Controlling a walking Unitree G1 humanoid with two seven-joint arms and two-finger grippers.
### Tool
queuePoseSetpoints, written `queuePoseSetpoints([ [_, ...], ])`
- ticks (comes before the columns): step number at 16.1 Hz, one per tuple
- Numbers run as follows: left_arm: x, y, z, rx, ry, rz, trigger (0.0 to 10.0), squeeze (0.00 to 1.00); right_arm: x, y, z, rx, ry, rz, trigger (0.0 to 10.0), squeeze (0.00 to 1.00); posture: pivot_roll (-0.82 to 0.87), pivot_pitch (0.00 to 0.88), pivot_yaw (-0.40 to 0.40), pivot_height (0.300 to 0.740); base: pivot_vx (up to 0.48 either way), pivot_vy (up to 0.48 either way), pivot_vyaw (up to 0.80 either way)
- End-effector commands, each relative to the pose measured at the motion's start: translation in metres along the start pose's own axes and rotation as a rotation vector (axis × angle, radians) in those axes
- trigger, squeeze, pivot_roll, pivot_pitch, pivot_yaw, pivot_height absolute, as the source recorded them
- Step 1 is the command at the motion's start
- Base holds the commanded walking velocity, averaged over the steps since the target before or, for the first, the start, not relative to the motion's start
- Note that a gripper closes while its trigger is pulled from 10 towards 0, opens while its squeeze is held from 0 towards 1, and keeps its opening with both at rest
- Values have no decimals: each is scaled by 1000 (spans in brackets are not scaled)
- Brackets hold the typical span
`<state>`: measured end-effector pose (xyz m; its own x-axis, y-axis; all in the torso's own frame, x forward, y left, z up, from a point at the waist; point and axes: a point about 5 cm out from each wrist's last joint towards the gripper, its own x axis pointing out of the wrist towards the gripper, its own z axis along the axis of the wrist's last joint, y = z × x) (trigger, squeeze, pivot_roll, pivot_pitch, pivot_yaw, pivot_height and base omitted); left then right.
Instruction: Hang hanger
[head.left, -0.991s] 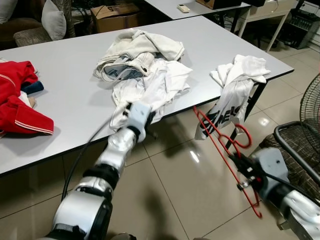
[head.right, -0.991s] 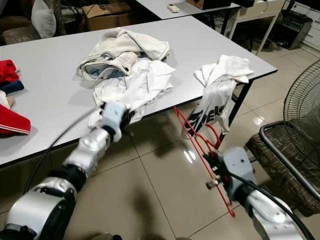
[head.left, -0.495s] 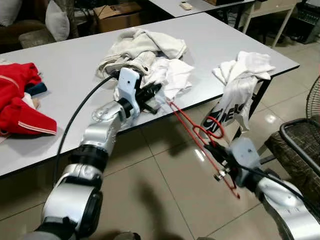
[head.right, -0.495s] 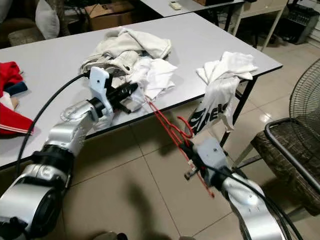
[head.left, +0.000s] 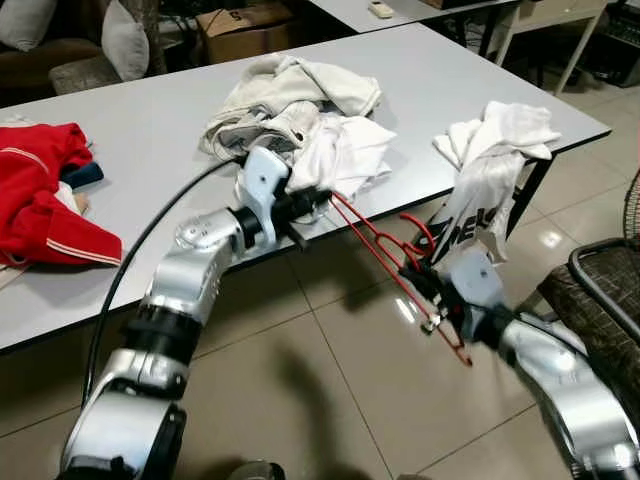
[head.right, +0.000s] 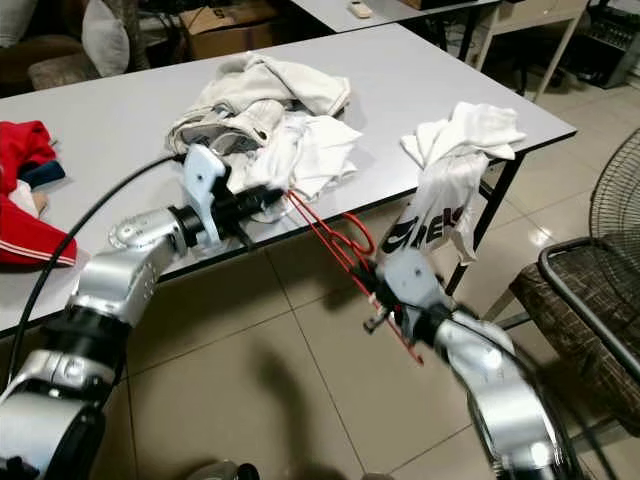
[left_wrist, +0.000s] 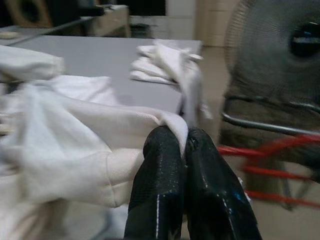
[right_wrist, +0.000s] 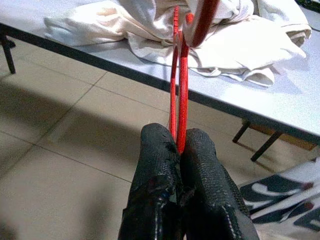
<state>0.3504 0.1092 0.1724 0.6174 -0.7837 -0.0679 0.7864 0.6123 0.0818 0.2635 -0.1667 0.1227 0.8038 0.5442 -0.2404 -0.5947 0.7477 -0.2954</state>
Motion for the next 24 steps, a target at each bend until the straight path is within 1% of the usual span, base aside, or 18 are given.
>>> queuePoseSetpoints([
  [1, -1, -2, 4, 16, 3, -28, 0, 0, 2, 1, 1, -16, -10, 23, 10000, 0, -181, 56, 72, 740, 0, 0, 0],
  [3, 0, -9, 5, 15, 20, -84, 0, 0, 12, -6, 5, -26, -26, 20, 10000, 0, -185, 44, 67, 740, 0, 0, 0],
  [4, -1, -12, 7, 3, 29, -116, 0, 0, 20, -13, 10, -15, -48, -9, 10000, 0, -186, 35, 65, 740, 0, 0, 0],
  [6, -5, -12, 15, -16, 15, -141, 0, 0, 30, -24, 15, 16, -69, -56, 10000, 0, -182, 17, 58, 740, 0, 0, 0],
  [7, -8, -3, 28, -45, -33, -99, 0, 0, 33, -31, 19, 48, -88, -83, 10000, 0, -180, 10, 56, 740, 0, 0, 0],
  [9, -19, 23, 58, -72, -124, -13, 0, 0, 38, -42, 28, 91, -132, -107, 10000, 0, -170, 0, 52, 740, 0, 0, 0],
  [10, -22, 29, 67, -81, -156, 8, 0, 0, 39, -45, 31, 96, -141, -110, 10000, 0, -167, 0, 51, 740, 0, 0, 0],
  [11, -27, 42, 86, -98, -224, 56, 0, 0, 41, -50, 35, 95, -151, -116, 10000, 0, -165, 0, 53, 740, 0, 0, 0],
  [12, -31, 56, 103, -118, -290, 147, 0, 0, 42, -50, 37, 76, -141, -95, 10000, 0, -162, 0, 54, 740, 0, 0, 0],
  [13, -33, 64, 111, -123, -324, 205, 0, 0, 41, -48, 36, 60, -119, -68, 10000, 0, -162, 0, 54, 740, 0, 0, 0],
  [14, -32, 70, 115, -111, -333, 268, 0, 0, 39, -44, 31, 37, -87, -38, 10000, 0, -161, 0, 54, 740, 0, 0, 0],
  [15, -31, 75, 116, -117, -347, 333, 0, 0, 33, -35, 23, 22, -49, 3, 10000, 0, -162, 0, 55, 740, 0, 0, 0],
  [16, -29, 76, 116, -129, -362, 356, 0, 0, 26, -28, 16, 3, -19, 30, 10000, 0, -162, 0, 55, 740, 0, 0, 0],
  [17, -29, 77, 116, -135, -367, 358, 0, 0, 23, -26, 15, -1, -13, 36, 10000, 0, -162, 0, 55, 740, 0, 0, 0],
  [18, -24, 76, 115, -127, -361, 359, 0, 0, 12, -23, 14, 3, -12, 37, 10000, 0, -172, 0, 66, 740, 0, 0, 0],
  [20, -21, 73, 114, -118, -348, 336, 0, 0, 5, -23, 20, 16, -40, 25, 10000, 0, -174, 0, 67, 740, 0, 0, 0],
  [22, -14, 61, 105, -16, -260, 240, 0, 0, 3, -24, 35, 29, -126, -5, 10000, 0, -175, 0, 70, 740, 0, 0, 0],
  [24, -9, 54, 98, 37, -213, 193, 0, 0, 6, -22, 48, 14, -174, 11, 10000, 0, -171, 0, 68, 740, 0, 0, 0],
])
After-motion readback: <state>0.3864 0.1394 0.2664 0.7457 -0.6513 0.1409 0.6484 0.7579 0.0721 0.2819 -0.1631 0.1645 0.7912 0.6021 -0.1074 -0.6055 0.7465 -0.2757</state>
